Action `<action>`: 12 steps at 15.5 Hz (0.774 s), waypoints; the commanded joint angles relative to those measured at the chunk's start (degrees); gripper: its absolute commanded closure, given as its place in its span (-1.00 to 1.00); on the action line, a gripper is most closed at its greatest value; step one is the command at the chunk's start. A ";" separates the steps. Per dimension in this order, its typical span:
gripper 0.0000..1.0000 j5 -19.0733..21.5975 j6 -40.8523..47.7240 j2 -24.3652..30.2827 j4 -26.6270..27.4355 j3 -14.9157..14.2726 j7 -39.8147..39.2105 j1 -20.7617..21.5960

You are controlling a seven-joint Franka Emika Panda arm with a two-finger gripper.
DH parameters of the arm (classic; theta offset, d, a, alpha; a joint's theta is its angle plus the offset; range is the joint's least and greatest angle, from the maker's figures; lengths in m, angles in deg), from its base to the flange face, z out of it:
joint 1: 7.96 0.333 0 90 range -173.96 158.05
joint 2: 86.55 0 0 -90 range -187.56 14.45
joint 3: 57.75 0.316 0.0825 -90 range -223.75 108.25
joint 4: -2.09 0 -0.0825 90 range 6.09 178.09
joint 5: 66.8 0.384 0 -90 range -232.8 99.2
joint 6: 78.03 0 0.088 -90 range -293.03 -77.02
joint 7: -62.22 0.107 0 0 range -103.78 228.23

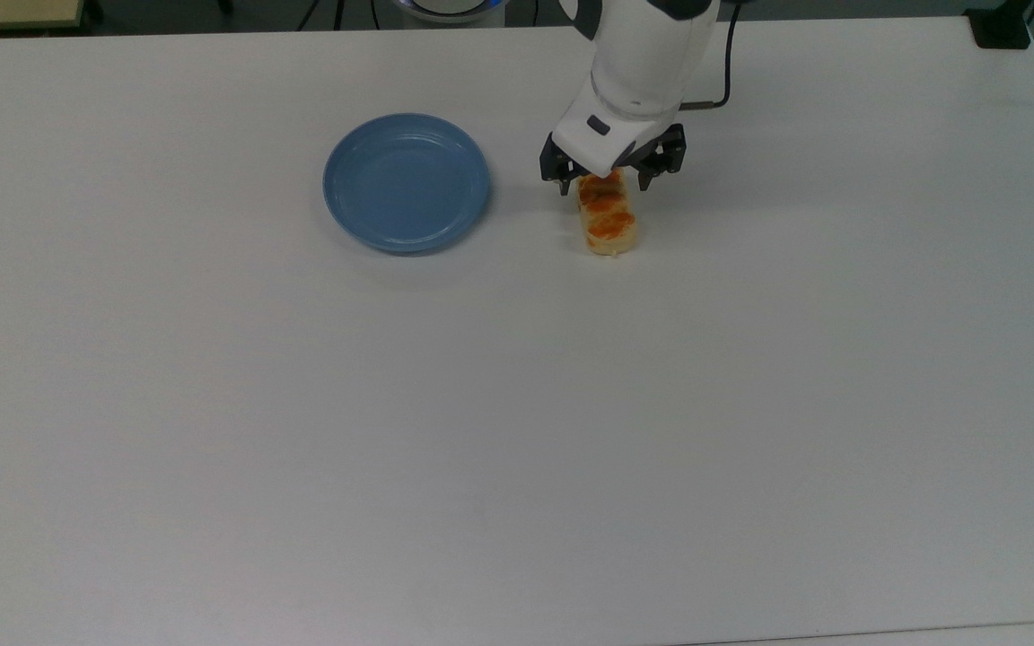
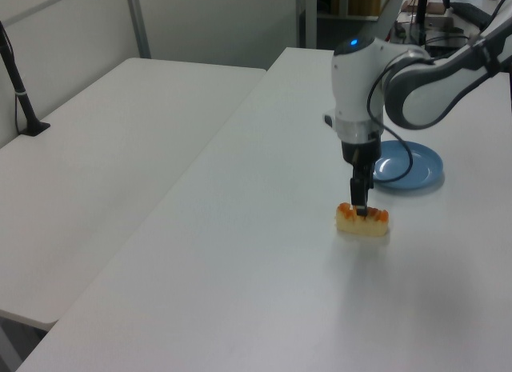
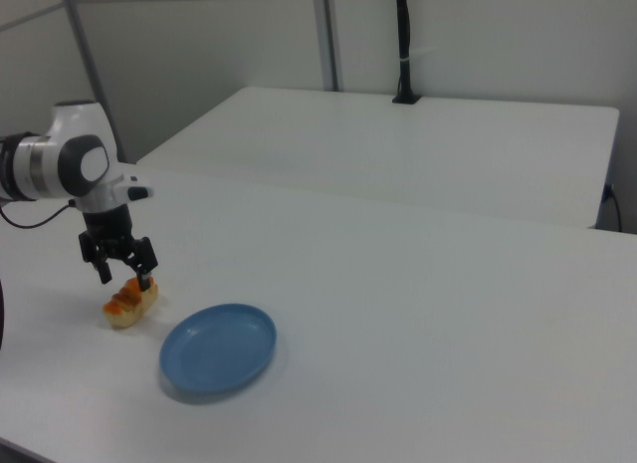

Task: Put the bread onto the plate
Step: 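Close the gripper on the bread roll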

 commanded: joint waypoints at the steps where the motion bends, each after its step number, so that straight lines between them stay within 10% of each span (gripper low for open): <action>1: -1.00 1.06 -1.79 -1.63 0.54 1.14 0.82 -0.34; 4: -0.91 0.89 -4.70 -3.39 1.24 1.23 0.82 -0.08; 8: 0.36 0.80 -5.23 -3.83 1.07 1.23 0.82 -0.25; 12: 0.41 0.80 -2.61 -0.77 0.45 1.23 0.30 -0.60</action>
